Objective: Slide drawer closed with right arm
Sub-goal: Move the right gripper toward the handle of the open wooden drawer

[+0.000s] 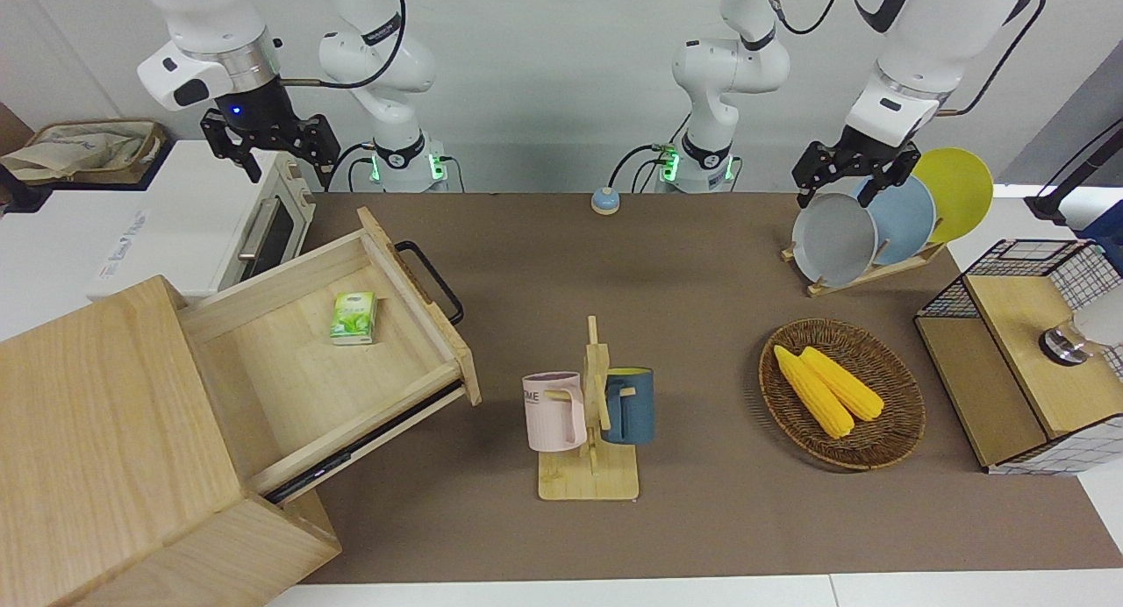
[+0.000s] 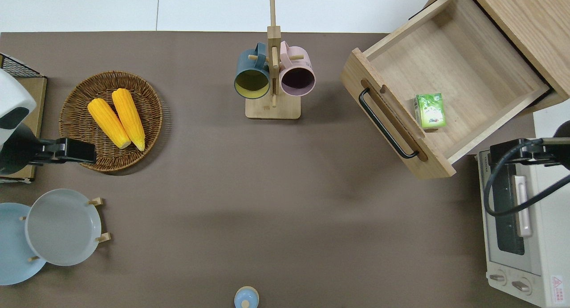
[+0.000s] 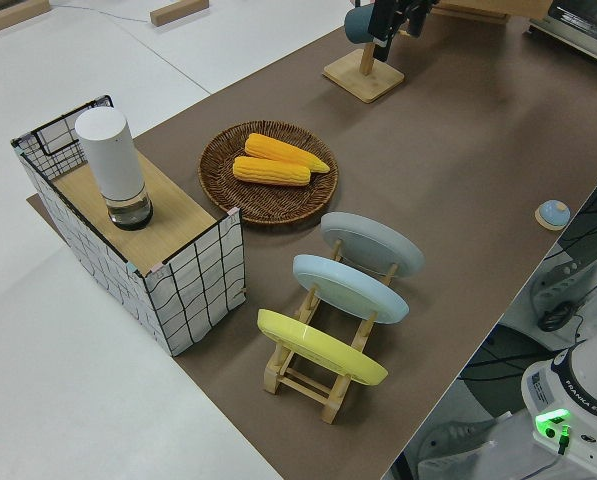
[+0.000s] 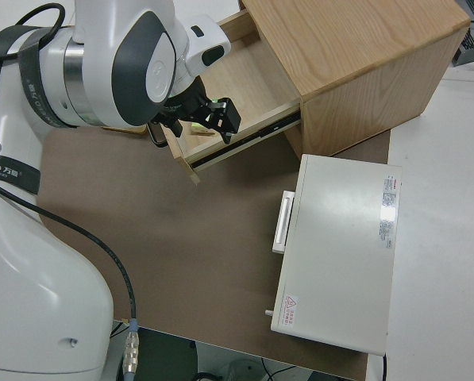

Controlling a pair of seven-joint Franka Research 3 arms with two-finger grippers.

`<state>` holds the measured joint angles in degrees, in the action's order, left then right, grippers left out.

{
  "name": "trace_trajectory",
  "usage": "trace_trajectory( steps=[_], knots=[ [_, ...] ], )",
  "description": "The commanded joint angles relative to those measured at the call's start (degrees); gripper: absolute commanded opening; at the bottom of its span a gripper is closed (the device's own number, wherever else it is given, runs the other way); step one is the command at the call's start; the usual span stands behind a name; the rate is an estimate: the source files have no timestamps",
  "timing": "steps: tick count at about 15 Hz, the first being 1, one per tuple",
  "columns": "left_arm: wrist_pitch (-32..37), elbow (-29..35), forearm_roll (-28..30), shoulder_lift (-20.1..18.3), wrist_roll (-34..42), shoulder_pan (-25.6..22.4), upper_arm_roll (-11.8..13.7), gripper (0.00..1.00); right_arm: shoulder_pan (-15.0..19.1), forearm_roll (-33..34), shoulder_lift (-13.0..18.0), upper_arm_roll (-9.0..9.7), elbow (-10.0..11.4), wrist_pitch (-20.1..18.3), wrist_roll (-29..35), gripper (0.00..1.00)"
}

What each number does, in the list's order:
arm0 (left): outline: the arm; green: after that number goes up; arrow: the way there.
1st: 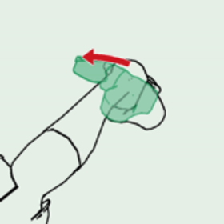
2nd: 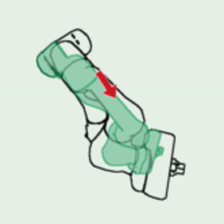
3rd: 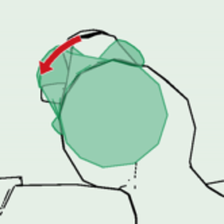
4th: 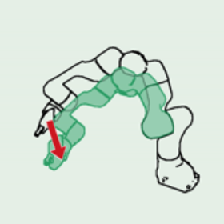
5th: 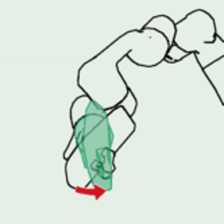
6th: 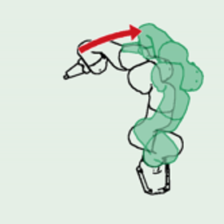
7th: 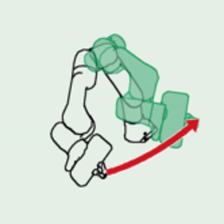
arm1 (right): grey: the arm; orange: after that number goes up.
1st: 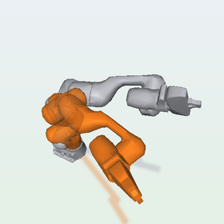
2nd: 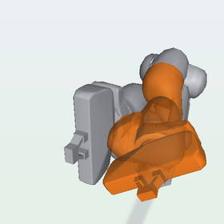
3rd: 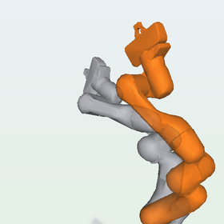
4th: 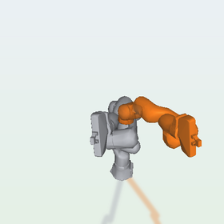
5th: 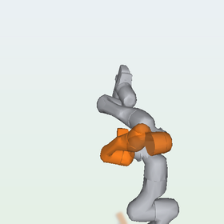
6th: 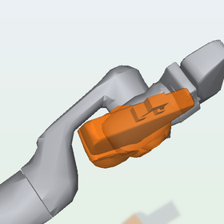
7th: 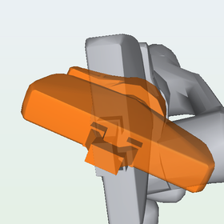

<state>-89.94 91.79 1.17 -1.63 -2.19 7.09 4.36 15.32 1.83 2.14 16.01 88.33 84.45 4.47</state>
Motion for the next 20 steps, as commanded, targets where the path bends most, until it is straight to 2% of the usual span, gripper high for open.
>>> trace_trajectory(
  steps=[1, 5, 7, 10, 11, 12, 14, 17, 18, 19, 20],
  knots=[
    [0.82, -0.12, -0.73, -0.48, 0.08, 0.21, 0.21, 1.0, -0.02, -0.24, -0.38, -0.01, -0.61, 0.2, -0.79, 0.992],
    [0.82, -0.21, -0.73, -0.48, 0.08, 0.21, 0.21, 1.0, 0.32, -0.95, -0.29, 0.25, -0.52, -0.42, -0.61, 0.987],
    [0.82, -0.12, -0.73, -0.48, 0.08, 0.21, 0.21, 1.0, 0.32, -0.95, -0.29, 0.43, -0.44, -0.6, -0.43, 0.948],
    [0.82, -0.12, -0.73, -0.48, 0.08, 0.21, 0.21, 1.0, 0.32, -0.95, -0.29, 0.52, -0.35, -1.21, 1.58, 0.681],
    [0.82, -0.12, -0.73, -0.48, 0.08, 0.21, 0.21, 1.0, 0.32, -0.95, -0.29, 0.69, -0.35, -1.56, 2.46, 0.45],
    [0.82, -0.12, -0.73, -0.48, 0.08, 0.21, 0.21, 1.0, 0.32, -0.95, -0.2, 1.13, -0.26, -2.35, 3.95, 0.296],
    [0.82, -0.21, -0.73, -0.48, 0.08, 0.21, 0.21, 1.0, -0.03, -1.04, -0.2, 2.01, -0.08, -3.23, 7.46, 0.218],
    [0.82, -0.12, -0.73, -0.48, 0.08, 0.21, 0.21, 1.0, -0.12, -1.92, -0.2, 5.69, 1.93, -2.71, 18.77, 0.167],
    [0.82, -0.12, -0.73, -0.48, 0.08, 0.21, 0.21, 1.0, -0.03, -2.09, -0.2, 6.66, 2.2, -2.62, 21.34, 0.117],
    [0.82, -0.12, -0.73, -0.48, 0.08, 0.21, 0.21, 1.0, -0.03, -3.4, -0.2, 6.67, 2.2, -2.71, 22.58, 0.03],
    [0.82, -0.21, -0.73, -0.48, 0.08, 0.21, 0.21, 1.0, -0.03, -4.54, -0.2, 6.67, 2.2, -2.62, 22.86, 0.001]
  ],
)
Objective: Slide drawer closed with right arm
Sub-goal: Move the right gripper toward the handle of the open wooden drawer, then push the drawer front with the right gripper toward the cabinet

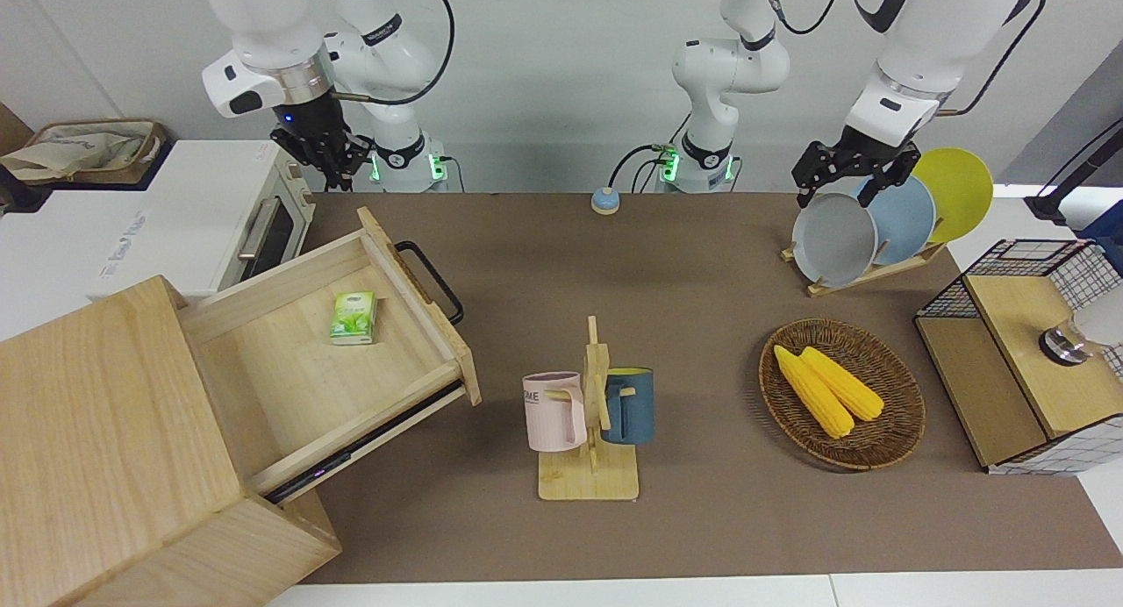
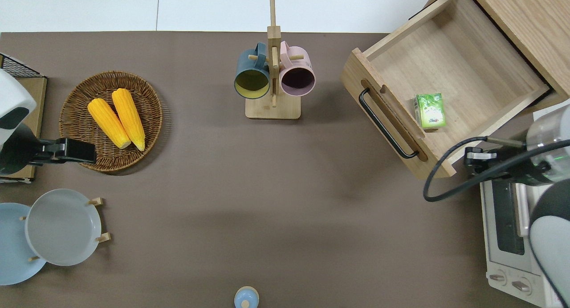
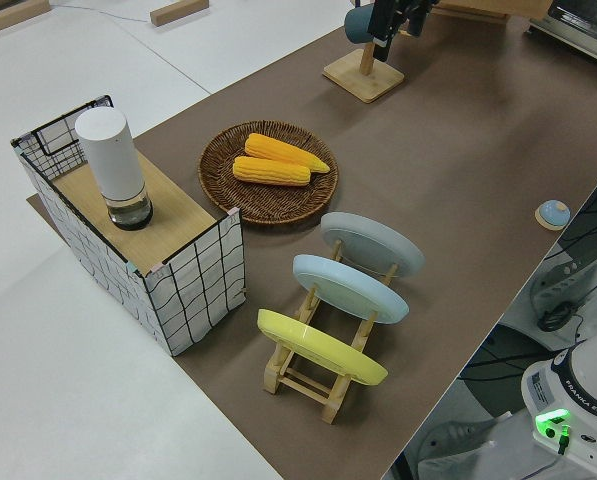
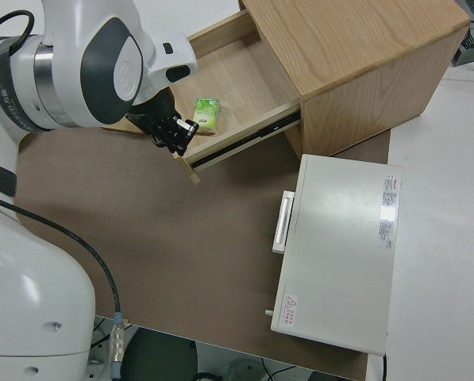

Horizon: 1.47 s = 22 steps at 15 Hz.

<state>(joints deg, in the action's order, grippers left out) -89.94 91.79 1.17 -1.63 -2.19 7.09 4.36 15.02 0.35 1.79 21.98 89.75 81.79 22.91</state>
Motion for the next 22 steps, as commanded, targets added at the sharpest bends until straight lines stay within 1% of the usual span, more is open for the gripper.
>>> trace_trajectory(
  steps=[1, 2, 4, 5, 6, 8, 11, 14, 17, 20, 21, 22],
  knots=[
    [0.82, -0.12, -0.73, -0.48, 0.08, 0.21, 0.21, 1.0, 0.28, -3.43, 0.15, 0.69, 0.87, 0.03, 4.6, 0.0],
    [0.82, -0.12, -0.73, -0.48, 0.08, 0.21, 0.21, 1.0, 0.28, -3.52, 0.15, 0.78, 1.04, 0.03, 5.12, 0.0],
    [0.82, -0.12, -0.73, -0.48, 0.08, 0.21, 0.21, 1.0, -0.07, -4.83, 0.15, 1.13, 1.74, 0.21, 9.41, 0.0],
    [0.82, -0.12, -0.73, -0.48, 0.08, 0.21, 0.21, 1.0, -0.16, -5.27, 0.15, 1.48, 2.09, 0.47, 12.04, 0.0],
    [0.82, -0.12, -0.73, -0.48, 0.08, 0.21, 0.21, 1.0, -0.42, -5.27, 0.15, 2.44, 2.45, 0.73, 14.42, 0.0],
    [0.82, -0.12, -0.73, -0.48, 0.08, 0.21, 0.12, 1.0, -0.43, -5.27, 0.15, 3.68, 3.93, 2.4, 18.46, 0.0],
    [0.82, -0.12, -0.73, -0.48, 0.08, 0.21, 0.21, 1.0, -0.6, -5.19, 0.15, 5.35, 5.34, 4.85, 25.93, 0.0],
    [0.82, -0.12, -0.73, -0.48, 0.08, 0.21, 0.21, 1.0, -1.74, -5.1, 0.06, 5.62, 7.01, 8.37, 32.79, 0.0],
    [0.82, -0.12, -0.73, -0.48, 0.08, 0.21, 0.21, 1.0, -2.27, -5.1, 0.06, 6.84, 10.61, 13.72, 38.24, 0.0],
    [0.82, -0.12, -0.73, -0.48, 0.08, 0.21, 0.21, 1.0, -2.71, -5.1, -0.03, 7.2, 13.78, 17.51, 39.58, 0.0],
    [0.82, -0.21, -0.73, -0.48, 0.08, 0.21, 0.21, 1.0, -2.89, -5.01, 0.06, 7.2, 15.0, 18.83, 40.8, 0.0],
    [0.82, -0.12, -0.73, -0.48, 0.08, 0.21, 0.21, 1.0, -2.98, -5.01, -0.03, 7.2, 15.54, 20.32, 42.81, 0.0]
  ],
)
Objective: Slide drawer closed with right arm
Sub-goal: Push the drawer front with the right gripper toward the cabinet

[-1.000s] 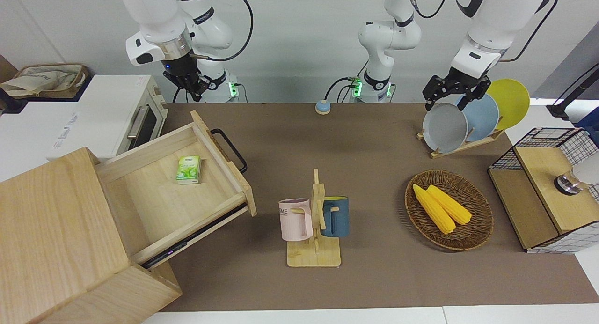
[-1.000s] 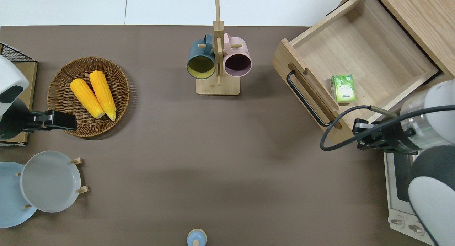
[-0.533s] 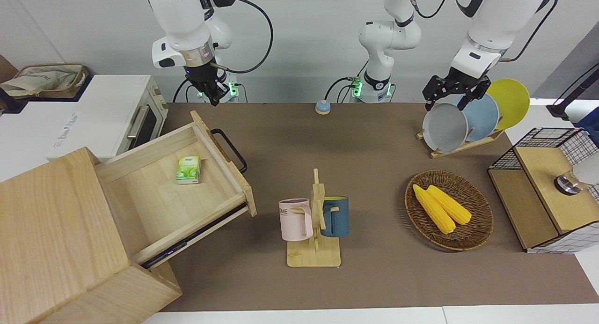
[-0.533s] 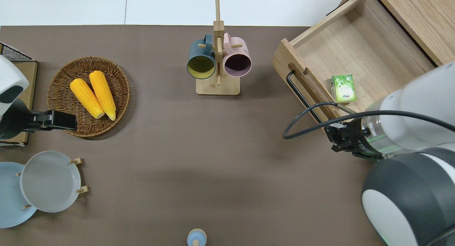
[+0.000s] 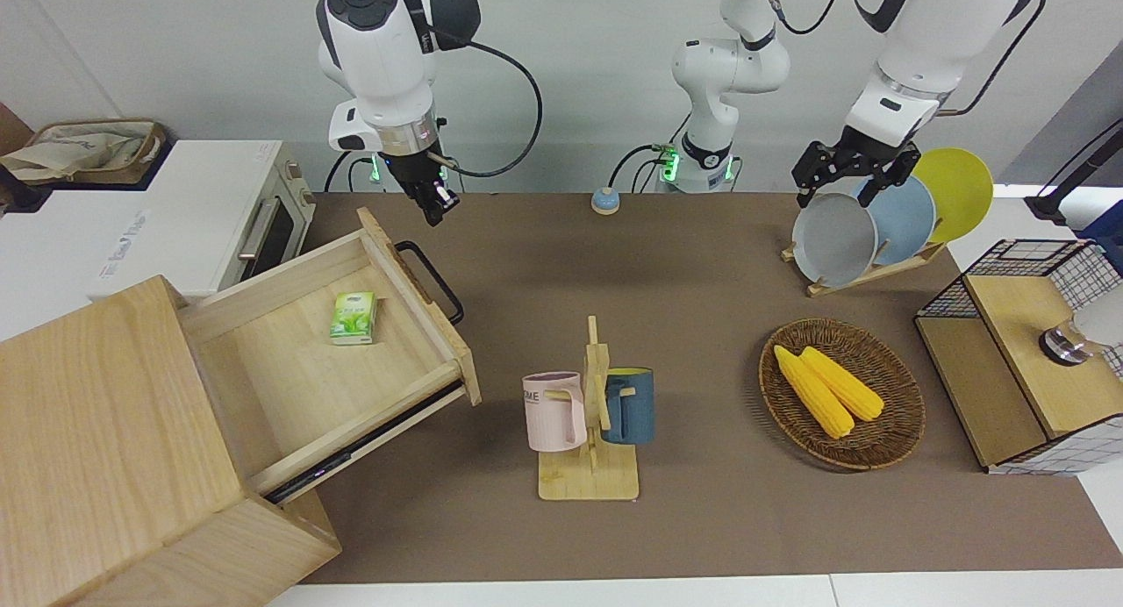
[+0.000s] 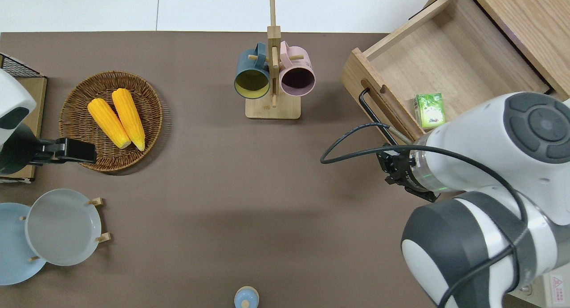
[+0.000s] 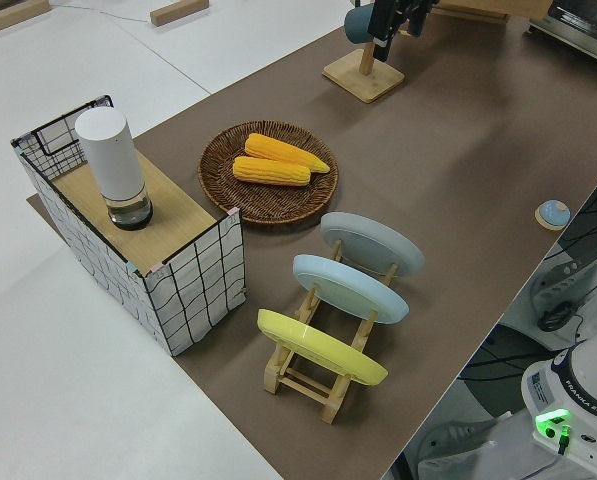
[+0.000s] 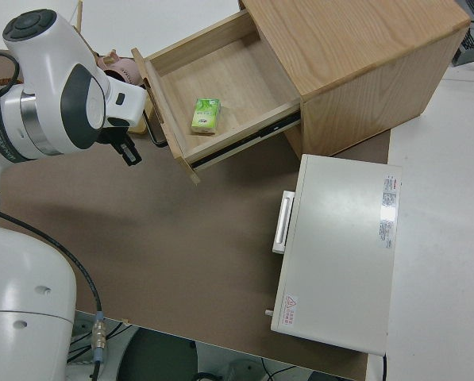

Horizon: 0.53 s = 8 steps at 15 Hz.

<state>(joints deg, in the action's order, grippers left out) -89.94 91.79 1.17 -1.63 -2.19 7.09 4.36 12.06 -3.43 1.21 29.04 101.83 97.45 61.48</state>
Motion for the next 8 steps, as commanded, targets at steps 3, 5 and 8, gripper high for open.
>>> trace_trajectory(
  steps=[3, 5, 8],
  knots=[
    [0.82, -0.12, -0.73, -0.48, 0.08, 0.21, 0.12, 1.0, -0.11, -0.79, 0.37, 0.14, 4.34, 6.17, 5.49, 0.0],
    [0.82, -0.12, -0.73, -0.48, 0.08, 0.21, 0.21, 1.0, -0.72, -0.44, 0.19, 0.14, 5.83, 7.74, 5.93, 0.0],
    [0.82, -0.21, -0.73, -0.48, 0.08, 0.21, 0.21, 1.0, -1.42, 0.17, -0.07, 0.23, 7.94, 11.87, 8.56, 0.0]
  ],
)
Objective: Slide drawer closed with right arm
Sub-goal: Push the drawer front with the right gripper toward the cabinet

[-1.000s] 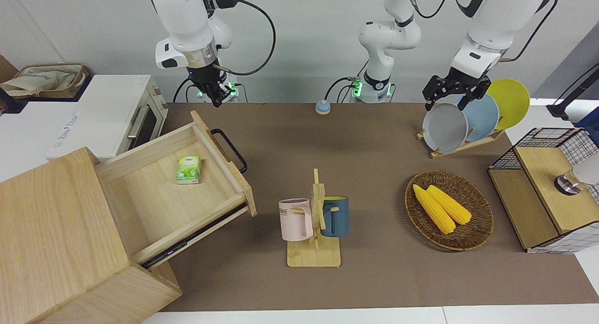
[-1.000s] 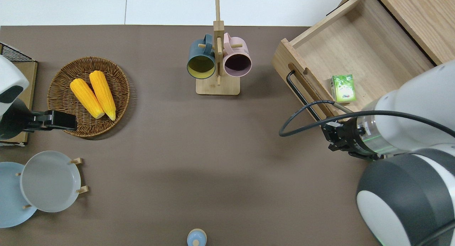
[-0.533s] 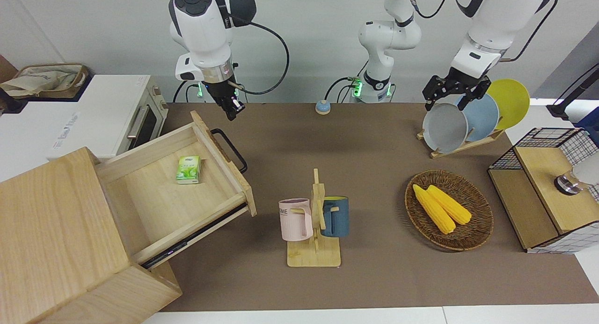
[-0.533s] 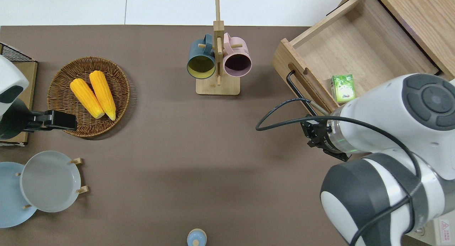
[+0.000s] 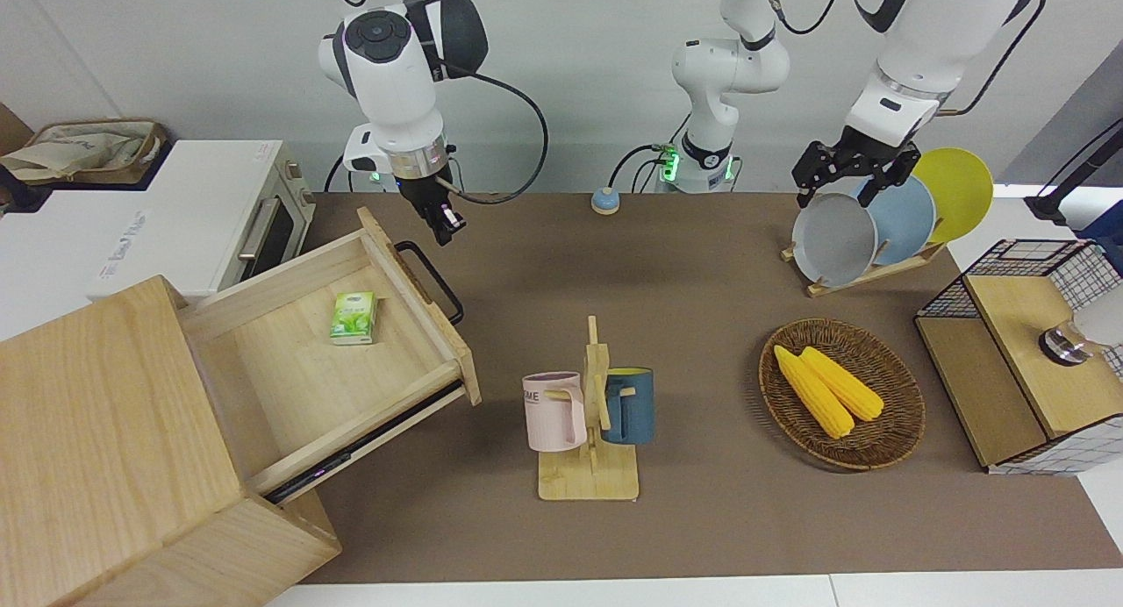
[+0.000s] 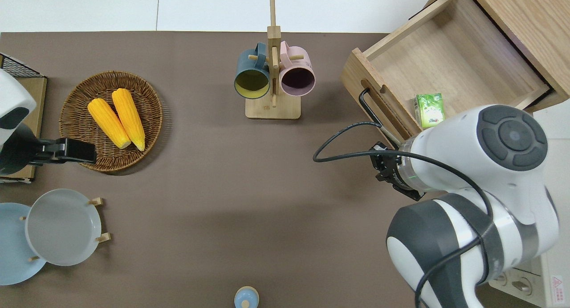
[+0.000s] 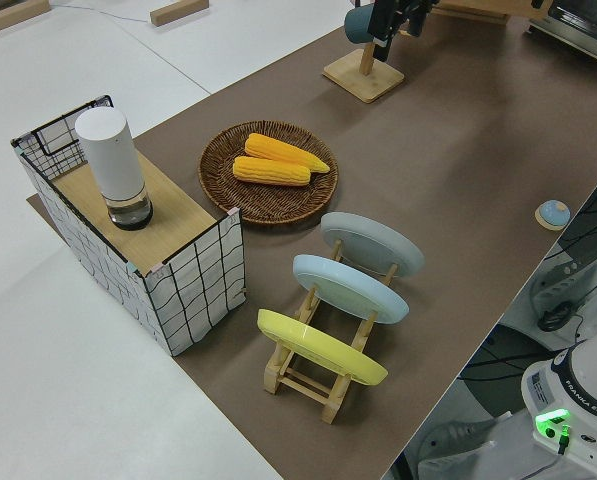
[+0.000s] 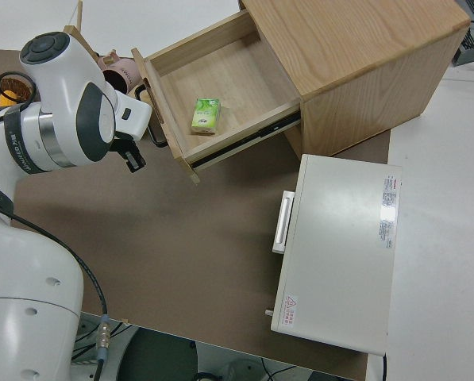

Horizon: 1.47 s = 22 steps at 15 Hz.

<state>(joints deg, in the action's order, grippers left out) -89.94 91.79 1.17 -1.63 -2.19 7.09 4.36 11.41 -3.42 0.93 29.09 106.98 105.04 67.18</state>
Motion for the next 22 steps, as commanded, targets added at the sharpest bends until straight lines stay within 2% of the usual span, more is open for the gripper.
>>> trace_trajectory(
  steps=[1, 10, 14, 17, 22],
  knots=[
    [0.82, -0.13, -0.73, -0.48, 0.08, 0.21, 0.21, 1.0, -1.21, 0.69, -0.23, 0.09, 2.8, 4.3, 3.05, 0.0],
    [0.82, -0.12, -0.73, -0.48, 0.08, 0.21, 0.21, 1.0, -2.09, 6.23, -5.06, 0.09, 2.1, 9.3, 8.67, 0.0],
    [0.82, -0.12, -0.73, -0.48, 0.08, 0.21, 0.21, 1.0, -2.0, 7.73, -6.82, 0.0, 0.69, 9.66, 9.46, 0.0],
    [0.82, -0.12, -0.73, -0.48, 0.08, 0.21, 0.21, 1.0, -2.09, 8.86, -8.22, -0.08, -1.15, 9.66, 9.99, 0.0],
    [0.82, -0.21, -0.73, -0.48, 0.08, 0.21, 0.21, 1.0, -2.09, 11.24, -9.9, -0.26, -2.74, 9.66, 12.36, 0.0]
  ],
)
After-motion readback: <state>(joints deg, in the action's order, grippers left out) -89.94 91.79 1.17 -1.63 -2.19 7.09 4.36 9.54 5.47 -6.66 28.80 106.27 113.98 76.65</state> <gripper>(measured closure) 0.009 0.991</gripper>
